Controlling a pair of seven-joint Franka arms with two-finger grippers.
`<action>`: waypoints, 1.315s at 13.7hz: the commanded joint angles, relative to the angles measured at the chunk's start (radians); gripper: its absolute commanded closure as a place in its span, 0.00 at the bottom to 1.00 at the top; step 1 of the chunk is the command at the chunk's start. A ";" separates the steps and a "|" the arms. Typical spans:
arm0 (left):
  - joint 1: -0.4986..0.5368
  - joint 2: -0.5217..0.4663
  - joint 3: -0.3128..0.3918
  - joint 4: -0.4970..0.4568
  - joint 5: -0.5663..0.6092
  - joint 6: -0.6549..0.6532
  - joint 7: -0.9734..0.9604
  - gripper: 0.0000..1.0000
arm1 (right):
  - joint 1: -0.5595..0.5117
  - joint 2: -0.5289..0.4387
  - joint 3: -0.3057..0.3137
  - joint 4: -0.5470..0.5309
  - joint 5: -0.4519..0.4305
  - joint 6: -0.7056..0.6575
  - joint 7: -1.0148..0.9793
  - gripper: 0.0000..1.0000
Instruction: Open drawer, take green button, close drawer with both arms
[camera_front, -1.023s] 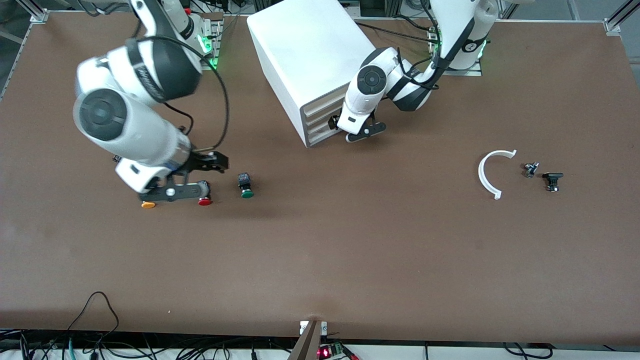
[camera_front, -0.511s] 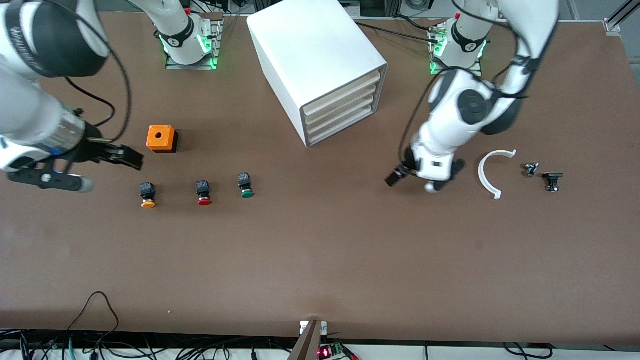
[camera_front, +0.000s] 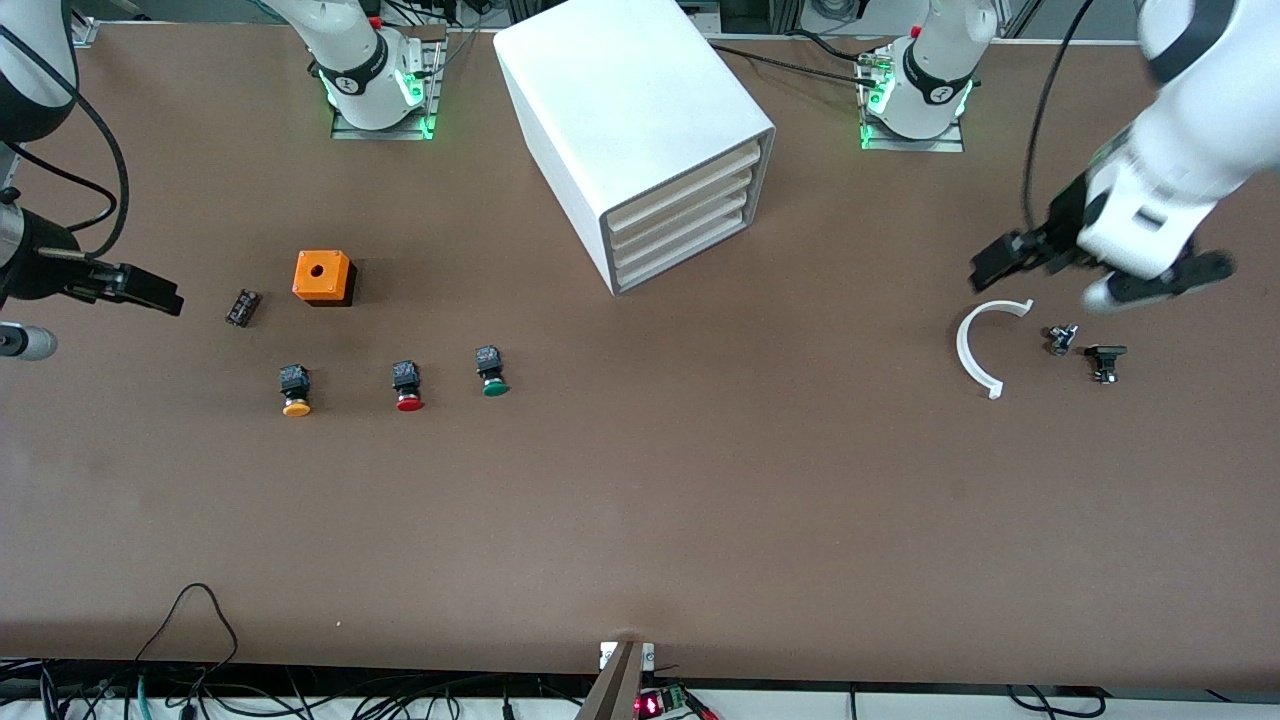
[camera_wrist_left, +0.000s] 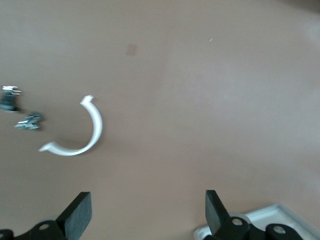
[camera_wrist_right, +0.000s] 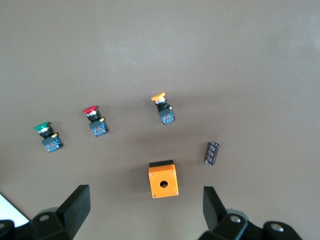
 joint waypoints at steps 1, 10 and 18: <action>0.006 0.023 0.002 0.099 0.053 -0.102 0.051 0.00 | -0.002 -0.185 -0.009 -0.243 -0.006 0.096 -0.028 0.00; -0.033 0.053 0.033 0.102 0.119 -0.103 0.057 0.00 | 0.004 -0.169 0.002 -0.205 0.000 0.113 -0.094 0.00; -0.010 0.061 0.060 0.108 0.099 -0.079 0.209 0.00 | 0.003 -0.172 0.000 -0.209 0.006 0.103 -0.091 0.00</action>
